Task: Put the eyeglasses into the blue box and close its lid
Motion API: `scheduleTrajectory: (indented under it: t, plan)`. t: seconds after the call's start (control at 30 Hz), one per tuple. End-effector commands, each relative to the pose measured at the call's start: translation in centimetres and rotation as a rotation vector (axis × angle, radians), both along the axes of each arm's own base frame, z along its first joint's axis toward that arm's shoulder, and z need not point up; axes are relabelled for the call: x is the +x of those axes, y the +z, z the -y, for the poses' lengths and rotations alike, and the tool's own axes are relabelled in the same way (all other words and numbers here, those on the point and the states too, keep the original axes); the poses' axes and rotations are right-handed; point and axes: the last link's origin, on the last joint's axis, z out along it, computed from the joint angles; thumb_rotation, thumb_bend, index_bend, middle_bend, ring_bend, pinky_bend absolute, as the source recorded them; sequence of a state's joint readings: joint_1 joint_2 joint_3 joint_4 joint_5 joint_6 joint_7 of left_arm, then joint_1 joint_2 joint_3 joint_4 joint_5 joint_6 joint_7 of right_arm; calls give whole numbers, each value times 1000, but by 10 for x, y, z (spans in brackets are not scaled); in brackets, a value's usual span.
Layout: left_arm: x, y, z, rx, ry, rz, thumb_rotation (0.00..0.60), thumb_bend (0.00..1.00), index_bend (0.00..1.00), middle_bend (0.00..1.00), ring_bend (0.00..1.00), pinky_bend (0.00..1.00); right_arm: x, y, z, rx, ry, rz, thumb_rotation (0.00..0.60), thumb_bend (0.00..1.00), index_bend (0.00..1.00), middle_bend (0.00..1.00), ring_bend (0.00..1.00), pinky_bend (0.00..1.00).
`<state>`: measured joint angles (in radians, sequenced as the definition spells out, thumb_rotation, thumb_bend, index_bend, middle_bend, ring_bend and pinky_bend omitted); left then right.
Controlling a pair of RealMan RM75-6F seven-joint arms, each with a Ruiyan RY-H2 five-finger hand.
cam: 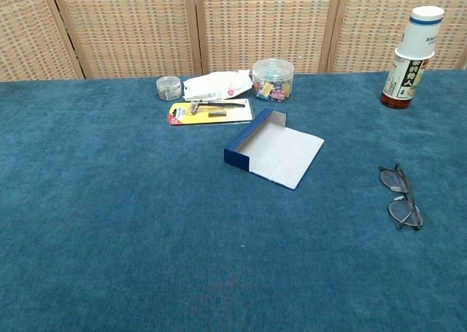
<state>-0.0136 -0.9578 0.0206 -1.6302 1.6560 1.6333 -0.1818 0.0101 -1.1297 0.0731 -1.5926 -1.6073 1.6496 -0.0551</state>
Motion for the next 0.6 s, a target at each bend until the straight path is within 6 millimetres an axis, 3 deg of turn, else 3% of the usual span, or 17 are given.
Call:
scheduleTrajectory:
  t: [0.03, 0.23, 0.3, 0.5, 0.6]
  plan:
    - [0, 0, 0, -2, 2, 2, 600, 0, 0, 0, 0, 0, 1, -1, 0, 9, 3, 3, 600, 2, 0, 0, 0, 0]
    - [-1, 2, -1, 6, 11, 12, 600, 0, 0, 0, 0, 0, 5, -4, 12, 68, 21, 20, 600, 3, 0, 0, 0, 0]
    - [-1, 3, -2, 9, 15, 17, 600, 0, 0, 0, 0, 0, 11, -5, 26, 100, 48, 5, 600, 22, 0, 0, 0, 0]
    - [-2, 2, -12, 14, 38, 20, 600, 0, 0, 0, 0, 0, 47, -16, 89, 262, 165, 30, 600, 173, 0, 0, 0, 0]
    - [-3, 2, -19, 13, 62, 19, 600, 0, 0, 0, 0, 0, 70, -25, 125, 353, 198, 82, 600, 364, 8, 0, 0, 0]
